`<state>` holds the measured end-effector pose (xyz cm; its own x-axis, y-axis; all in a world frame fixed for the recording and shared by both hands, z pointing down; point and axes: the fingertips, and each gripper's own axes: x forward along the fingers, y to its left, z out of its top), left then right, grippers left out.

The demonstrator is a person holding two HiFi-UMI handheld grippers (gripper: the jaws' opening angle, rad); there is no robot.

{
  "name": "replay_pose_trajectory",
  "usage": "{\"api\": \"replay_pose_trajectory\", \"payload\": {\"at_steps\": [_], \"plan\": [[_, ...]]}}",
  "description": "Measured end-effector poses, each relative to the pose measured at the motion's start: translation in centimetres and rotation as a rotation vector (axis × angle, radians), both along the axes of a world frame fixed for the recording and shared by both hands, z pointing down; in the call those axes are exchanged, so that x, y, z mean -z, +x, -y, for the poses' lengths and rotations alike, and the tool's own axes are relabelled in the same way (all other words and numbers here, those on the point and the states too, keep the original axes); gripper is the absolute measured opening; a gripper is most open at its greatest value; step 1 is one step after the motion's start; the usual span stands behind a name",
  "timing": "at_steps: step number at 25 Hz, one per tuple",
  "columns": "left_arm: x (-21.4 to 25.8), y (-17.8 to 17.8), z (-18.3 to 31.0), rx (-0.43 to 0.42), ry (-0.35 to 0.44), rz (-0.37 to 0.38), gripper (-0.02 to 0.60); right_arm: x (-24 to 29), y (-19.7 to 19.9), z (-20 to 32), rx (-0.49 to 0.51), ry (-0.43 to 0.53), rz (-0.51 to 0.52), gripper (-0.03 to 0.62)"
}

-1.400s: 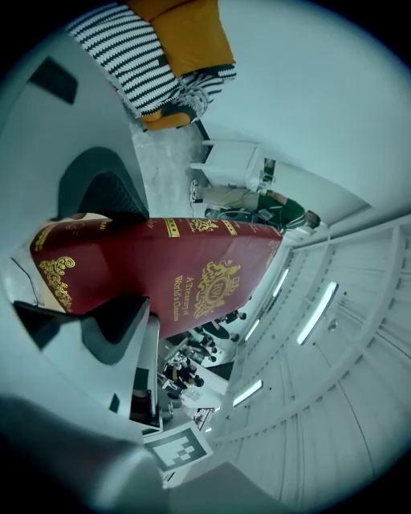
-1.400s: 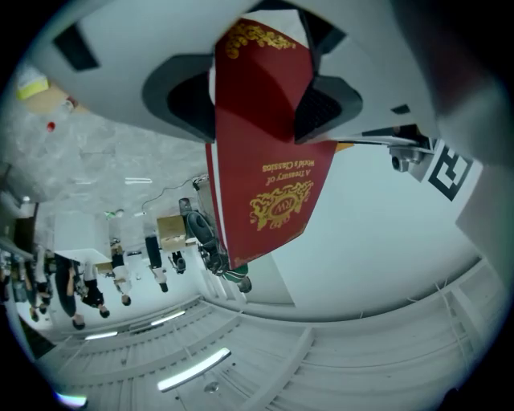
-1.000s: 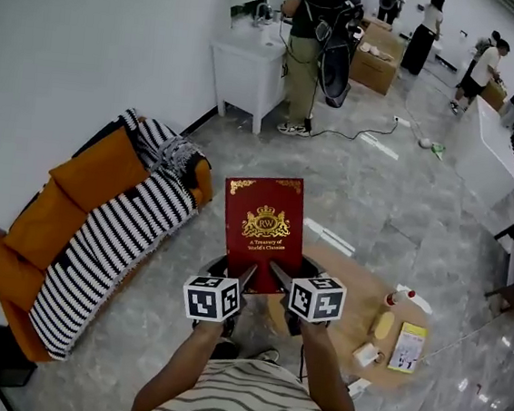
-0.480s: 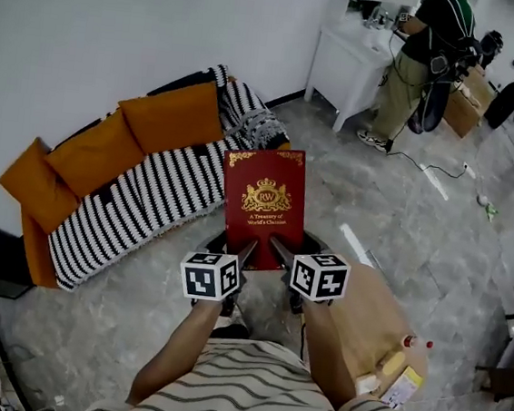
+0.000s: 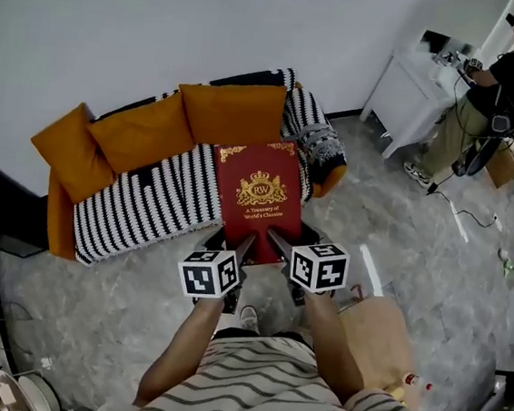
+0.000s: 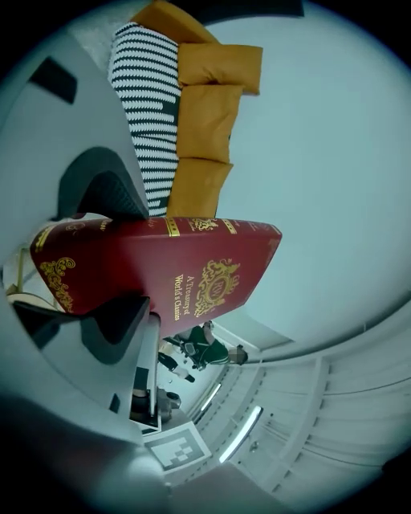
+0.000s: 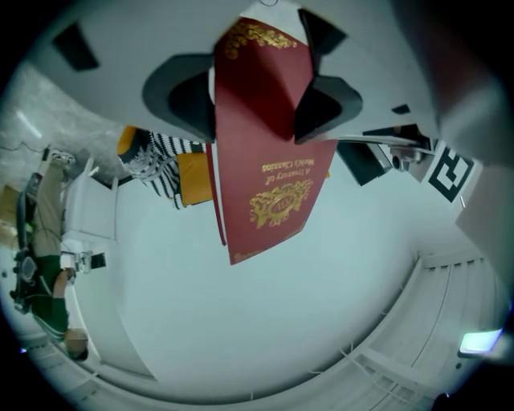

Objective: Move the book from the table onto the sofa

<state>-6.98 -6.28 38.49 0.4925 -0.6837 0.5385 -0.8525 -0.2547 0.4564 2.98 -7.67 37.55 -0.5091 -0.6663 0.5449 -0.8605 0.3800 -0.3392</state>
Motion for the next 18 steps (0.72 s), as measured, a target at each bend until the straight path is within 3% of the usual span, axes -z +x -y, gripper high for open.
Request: {"api": "replay_pose_trajectory", "payload": {"at_steps": [9,18], "plan": [[-0.2,-7.0,2.4,0.128,-0.006,-0.026,0.298,0.1,-7.3,3.7,0.125,-0.006,-0.026,0.31],[-2.4,-10.9,6.7,0.219,-0.025,-0.032,0.298,-2.1,-11.4,8.8,0.206,-0.022,-0.028,0.31]]}}
